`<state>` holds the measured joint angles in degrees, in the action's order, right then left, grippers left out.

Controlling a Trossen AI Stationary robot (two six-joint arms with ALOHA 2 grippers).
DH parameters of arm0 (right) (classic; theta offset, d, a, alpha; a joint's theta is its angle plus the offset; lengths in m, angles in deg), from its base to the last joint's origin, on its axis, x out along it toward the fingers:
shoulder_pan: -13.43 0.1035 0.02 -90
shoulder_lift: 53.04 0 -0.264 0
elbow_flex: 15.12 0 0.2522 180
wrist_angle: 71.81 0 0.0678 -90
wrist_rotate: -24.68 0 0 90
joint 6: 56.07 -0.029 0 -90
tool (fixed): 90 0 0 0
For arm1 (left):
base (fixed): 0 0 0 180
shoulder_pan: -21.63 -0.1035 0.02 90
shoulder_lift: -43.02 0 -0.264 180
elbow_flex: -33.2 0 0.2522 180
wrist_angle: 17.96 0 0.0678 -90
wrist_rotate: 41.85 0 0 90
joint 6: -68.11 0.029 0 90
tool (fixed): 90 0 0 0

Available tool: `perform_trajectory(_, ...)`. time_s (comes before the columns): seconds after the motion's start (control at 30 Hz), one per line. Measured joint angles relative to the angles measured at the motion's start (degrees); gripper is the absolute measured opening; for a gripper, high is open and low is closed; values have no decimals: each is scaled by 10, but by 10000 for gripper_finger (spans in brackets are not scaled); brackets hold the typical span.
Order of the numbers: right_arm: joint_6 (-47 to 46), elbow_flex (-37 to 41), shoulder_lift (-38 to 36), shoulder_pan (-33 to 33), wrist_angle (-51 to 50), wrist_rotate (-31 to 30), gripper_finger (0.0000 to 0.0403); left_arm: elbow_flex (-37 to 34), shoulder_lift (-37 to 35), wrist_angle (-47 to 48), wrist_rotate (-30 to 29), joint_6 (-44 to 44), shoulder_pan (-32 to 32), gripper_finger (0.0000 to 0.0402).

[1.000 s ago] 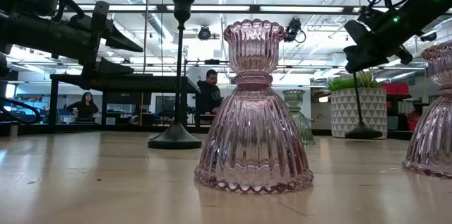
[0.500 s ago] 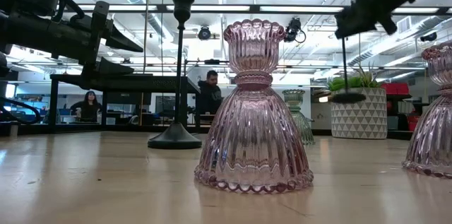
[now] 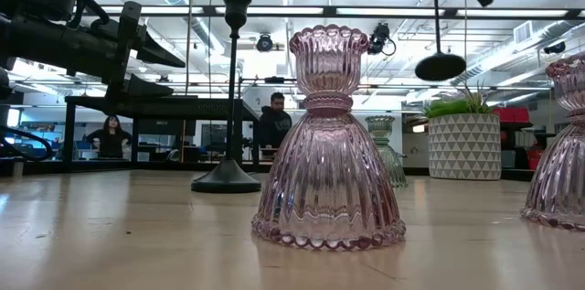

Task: Pick & Place candle stick holders
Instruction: Put the right black candle holder on the shelf

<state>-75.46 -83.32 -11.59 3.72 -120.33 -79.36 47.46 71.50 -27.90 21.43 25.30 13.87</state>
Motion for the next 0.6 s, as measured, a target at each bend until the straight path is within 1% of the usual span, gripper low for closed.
perform_trajectory(0.2,13,-34,46,0,17,55,20,0,0,-3,2,-3,0,277)
perform_trajectory(0.4,39,-57,90,0,83,124,20,0,0,-37,42,-2,0,277)
perform_trajectory(0.5,50,-71,110,0,105,143,20,0,0,-55,56,0,0,277)
perform_trajectory(0.6,60,-83,130,0,110,147,20,2,0,-68,62,0,0,277)
